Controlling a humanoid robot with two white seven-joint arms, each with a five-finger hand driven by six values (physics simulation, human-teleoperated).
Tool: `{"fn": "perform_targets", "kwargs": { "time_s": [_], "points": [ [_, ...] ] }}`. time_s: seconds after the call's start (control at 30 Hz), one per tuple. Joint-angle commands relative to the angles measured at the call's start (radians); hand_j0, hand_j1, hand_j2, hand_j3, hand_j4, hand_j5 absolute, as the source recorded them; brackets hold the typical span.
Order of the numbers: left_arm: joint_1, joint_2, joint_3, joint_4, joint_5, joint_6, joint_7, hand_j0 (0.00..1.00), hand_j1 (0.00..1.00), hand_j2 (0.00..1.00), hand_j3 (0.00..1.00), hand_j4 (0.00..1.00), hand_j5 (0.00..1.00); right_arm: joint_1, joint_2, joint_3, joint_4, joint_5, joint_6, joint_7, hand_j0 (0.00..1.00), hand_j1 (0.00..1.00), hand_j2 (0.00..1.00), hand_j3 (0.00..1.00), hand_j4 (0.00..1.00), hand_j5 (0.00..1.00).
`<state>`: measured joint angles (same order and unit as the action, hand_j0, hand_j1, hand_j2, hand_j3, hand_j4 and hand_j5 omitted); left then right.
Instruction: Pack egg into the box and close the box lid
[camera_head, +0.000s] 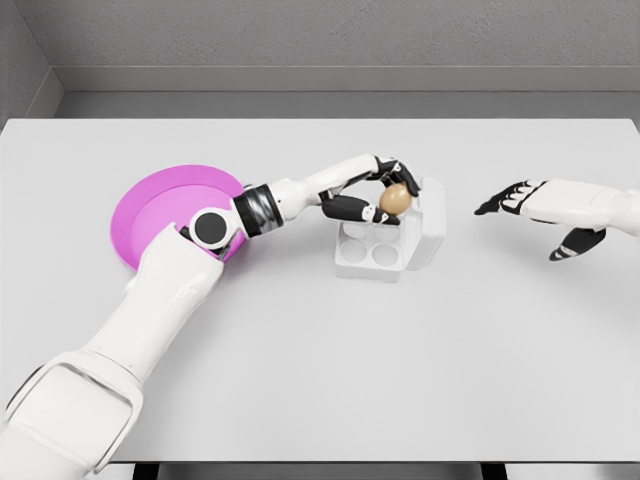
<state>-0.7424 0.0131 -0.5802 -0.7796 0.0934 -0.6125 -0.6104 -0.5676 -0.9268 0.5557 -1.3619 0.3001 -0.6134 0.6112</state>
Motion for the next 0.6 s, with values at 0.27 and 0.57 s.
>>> {"fn": "perform_targets", "kwargs": {
  "time_s": [0.27,0.57],
  "points": [
    [0.000,-0.001,0.000,0.002,-0.004,0.002,0.000,0.54,0.54,0.54,0.54,0.54,0.54,0.002,-0.003,-0.002,0.001,-0.006,0.003,0.000,1.00,1.00,1.00,1.00,1.00,1.00],
    [0.002,-0.001,0.002,0.000,-0.012,0.002,0.000,0.66,0.66,0.66,0.66,0.66,0.66,0.002,-0.001,-0.002,0.001,-0.006,0.003,0.000,1.00,1.00,1.00,1.00,1.00,1.00]
  ]
}}
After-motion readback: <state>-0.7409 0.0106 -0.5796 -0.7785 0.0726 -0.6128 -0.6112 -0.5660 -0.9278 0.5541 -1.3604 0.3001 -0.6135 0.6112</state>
